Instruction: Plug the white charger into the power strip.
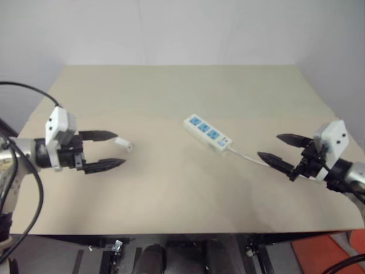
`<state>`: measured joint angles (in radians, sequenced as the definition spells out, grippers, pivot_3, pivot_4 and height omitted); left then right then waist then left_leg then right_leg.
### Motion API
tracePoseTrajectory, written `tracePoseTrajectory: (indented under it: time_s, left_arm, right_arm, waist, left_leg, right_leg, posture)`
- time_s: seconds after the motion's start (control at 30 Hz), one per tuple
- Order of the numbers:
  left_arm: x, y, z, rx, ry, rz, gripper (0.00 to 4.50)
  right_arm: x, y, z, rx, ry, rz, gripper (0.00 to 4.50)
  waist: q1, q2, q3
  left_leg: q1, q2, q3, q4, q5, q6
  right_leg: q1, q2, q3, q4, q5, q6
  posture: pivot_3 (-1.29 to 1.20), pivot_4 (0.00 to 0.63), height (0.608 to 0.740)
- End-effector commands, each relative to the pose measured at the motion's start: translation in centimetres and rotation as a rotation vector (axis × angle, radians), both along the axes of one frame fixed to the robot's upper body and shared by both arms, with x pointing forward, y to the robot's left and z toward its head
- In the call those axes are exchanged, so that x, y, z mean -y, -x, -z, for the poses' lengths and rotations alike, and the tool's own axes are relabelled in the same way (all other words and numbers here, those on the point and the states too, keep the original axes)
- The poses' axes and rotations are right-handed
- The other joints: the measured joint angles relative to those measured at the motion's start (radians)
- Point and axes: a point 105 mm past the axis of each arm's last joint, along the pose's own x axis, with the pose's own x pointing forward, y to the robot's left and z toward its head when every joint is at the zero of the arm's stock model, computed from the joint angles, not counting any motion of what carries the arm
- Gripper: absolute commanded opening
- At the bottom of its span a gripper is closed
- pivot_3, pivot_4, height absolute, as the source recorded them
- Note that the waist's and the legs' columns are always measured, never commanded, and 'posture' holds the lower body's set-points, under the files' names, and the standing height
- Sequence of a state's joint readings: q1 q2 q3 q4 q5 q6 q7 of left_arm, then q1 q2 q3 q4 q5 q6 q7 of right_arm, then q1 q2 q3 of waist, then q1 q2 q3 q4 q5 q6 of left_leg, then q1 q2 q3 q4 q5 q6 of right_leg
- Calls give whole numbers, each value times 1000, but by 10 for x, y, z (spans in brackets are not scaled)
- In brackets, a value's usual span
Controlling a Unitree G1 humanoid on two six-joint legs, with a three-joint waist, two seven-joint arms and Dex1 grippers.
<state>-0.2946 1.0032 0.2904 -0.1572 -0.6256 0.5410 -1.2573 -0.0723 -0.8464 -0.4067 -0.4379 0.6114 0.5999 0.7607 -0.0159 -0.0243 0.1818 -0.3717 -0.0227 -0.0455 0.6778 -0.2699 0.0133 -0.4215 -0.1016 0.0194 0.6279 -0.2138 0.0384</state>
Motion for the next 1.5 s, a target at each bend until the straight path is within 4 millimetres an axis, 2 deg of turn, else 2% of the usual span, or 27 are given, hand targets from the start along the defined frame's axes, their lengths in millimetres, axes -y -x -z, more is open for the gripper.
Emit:
tracePoseTrajectory:
  time_s: [0.03,0.23,0.43,0.77,1.07,1.5]
  left_arm:
    - [-1,0,-8,38,-13,3,4500]
    - [-1,0,-9,40,-9,4,4500]
    - [2,-1,-14,50,17,20,4500]
    - [8,-6,-15,49,19,50,4500]
    - [8,-6,-14,45,21,55,4500]
    - [8,-4,-14,48,22,55,4500]
  right_arm:
    - [-4,1,-11,52,1,-15,4475]
    - [-6,0,-9,47,-6,-15,4475]
    - [-15,-8,6,23,-25,-13,4475]
    - [-53,-48,33,26,-80,-20,4475]
    - [-68,-92,43,83,-97,67,4475]
    - [-76,-114,66,70,-119,82,4475]
  waist:
    - [0,0,0]
    - [0,0,0]
    - [0,0,0]
    - [-3,0,0]
    - [-4,0,0]
    - [-17,0,0]
  left_leg:
    - [0,0,0,0,0,0]
    - [0,0,0,0,0,0]
    - [0,0,0,0,0,0]
    - [0,1,0,0,0,0]
    - [0,2,0,0,0,0]
    - [0,3,0,0,0,0]
  right_leg:
    - [0,0,0,0,0,0]
    - [0,0,0,0,0,0]
    - [0,1,0,0,0,0]
    - [-1,2,0,1,1,-1]
    - [-2,3,0,1,2,-3]
    - [-2,5,0,1,2,-4]
  posture:
    - [0,150,740]
    - [0,150,740]
    - [0,150,740]
    - [0,150,740]
    - [0,150,740]
    - [0,150,740]
